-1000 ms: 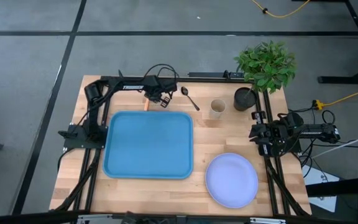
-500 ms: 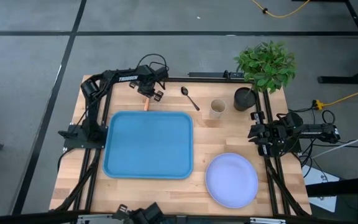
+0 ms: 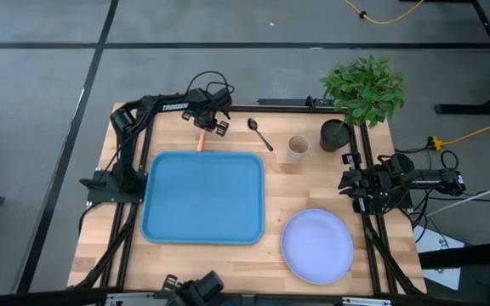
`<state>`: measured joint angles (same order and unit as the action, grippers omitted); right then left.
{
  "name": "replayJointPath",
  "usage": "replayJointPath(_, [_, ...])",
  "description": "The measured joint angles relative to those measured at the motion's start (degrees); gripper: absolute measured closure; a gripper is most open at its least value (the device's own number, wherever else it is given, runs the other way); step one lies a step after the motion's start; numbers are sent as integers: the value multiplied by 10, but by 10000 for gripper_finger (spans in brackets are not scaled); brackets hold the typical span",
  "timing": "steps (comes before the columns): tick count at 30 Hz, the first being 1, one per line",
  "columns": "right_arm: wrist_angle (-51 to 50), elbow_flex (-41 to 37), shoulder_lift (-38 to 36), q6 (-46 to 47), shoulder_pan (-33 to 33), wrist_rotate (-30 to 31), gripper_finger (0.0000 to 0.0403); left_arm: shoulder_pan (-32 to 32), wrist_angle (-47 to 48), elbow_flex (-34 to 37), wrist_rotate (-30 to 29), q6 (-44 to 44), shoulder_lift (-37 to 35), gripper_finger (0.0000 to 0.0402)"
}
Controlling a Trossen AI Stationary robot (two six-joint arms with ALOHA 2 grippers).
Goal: Pick and place plate/cup/fork/spoon on tray
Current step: Put the orange fork on the blue tray
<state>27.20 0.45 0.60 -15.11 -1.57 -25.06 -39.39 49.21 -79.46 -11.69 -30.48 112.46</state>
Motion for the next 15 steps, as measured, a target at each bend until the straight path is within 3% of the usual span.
replayJointPath(5, [-1, 0, 0, 0, 0, 0, 336, -18, 0, 0, 0, -9, 0, 347])
replayJointPath(10, [-6, 0, 0, 1, 0, 0, 336, -22, -9, 12, 46, -10, 0, 347])
replayJointPath(15, [-9, 0, 0, 1, 0, 0, 336, -16, -11, 41, 35, -35, 0, 346])
